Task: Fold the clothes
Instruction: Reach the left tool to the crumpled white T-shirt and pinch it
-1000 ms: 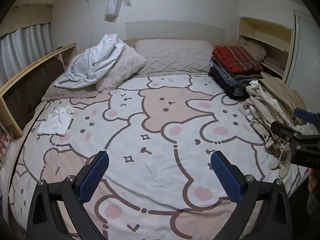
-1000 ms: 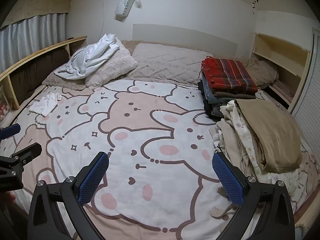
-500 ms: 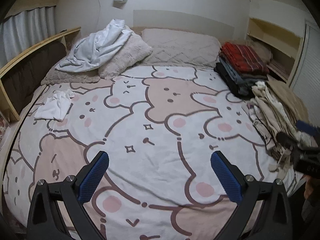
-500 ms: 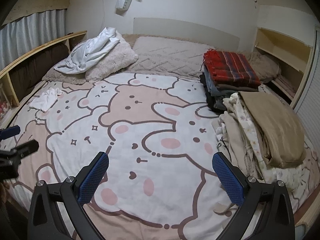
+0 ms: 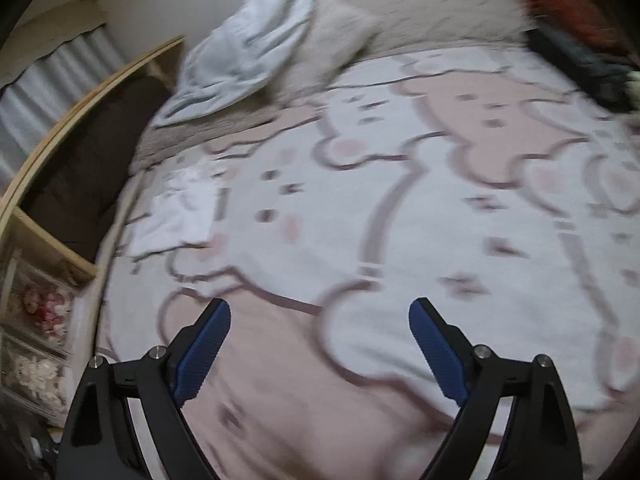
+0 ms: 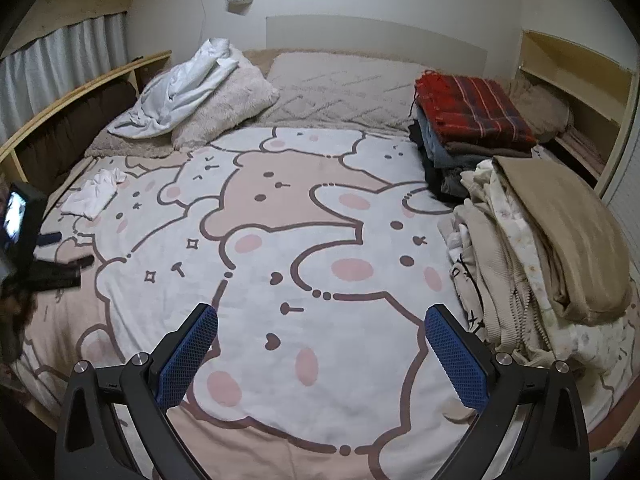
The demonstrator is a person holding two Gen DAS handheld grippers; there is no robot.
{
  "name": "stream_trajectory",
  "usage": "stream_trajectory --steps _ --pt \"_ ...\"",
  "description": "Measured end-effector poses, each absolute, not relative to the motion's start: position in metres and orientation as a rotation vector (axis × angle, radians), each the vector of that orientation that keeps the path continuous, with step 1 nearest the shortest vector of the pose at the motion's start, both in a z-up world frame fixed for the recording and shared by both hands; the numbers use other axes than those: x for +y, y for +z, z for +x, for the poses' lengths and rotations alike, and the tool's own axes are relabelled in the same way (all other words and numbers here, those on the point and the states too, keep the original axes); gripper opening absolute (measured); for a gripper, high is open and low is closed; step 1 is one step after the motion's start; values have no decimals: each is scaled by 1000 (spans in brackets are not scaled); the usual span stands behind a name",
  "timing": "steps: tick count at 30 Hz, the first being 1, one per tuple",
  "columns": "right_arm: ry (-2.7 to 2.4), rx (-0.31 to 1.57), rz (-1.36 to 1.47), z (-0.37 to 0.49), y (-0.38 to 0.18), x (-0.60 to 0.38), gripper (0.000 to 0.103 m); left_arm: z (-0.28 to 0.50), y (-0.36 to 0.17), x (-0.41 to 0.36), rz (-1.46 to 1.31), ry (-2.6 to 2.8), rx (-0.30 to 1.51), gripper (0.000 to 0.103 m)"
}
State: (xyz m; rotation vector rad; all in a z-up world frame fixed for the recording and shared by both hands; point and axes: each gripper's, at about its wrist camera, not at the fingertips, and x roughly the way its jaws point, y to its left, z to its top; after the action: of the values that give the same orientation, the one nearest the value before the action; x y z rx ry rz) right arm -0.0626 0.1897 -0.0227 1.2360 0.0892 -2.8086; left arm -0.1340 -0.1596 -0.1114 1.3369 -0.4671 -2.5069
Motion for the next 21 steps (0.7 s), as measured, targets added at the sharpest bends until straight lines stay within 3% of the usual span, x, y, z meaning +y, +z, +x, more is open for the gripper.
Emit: stream_trajectory --steps 8,15,16,17,19,21 --pt "-2763 121 1323 -87 -40 175 103 -229 -176 -267 1266 -2176 -655 91" --pt "-2743 177 1420 -111 -58 169 103 -301 -203 -335 1325 -2041 -563 90" --pt "-2741 179 1433 -114 -60 169 103 -309 -202 -344 1349 -2044 -522 64" --pt "-2738 181 1446 -116 -62 169 103 -316 -199 -352 1377 -2047 -477 18" --pt "-2733 184 1471 -121 -65 170 103 -324 -189 -366 1445 -2050 -373 15" --pt "-2730 170 1465 -121 -64 172 103 -326 -166 -367 1386 -2070 -402 9"
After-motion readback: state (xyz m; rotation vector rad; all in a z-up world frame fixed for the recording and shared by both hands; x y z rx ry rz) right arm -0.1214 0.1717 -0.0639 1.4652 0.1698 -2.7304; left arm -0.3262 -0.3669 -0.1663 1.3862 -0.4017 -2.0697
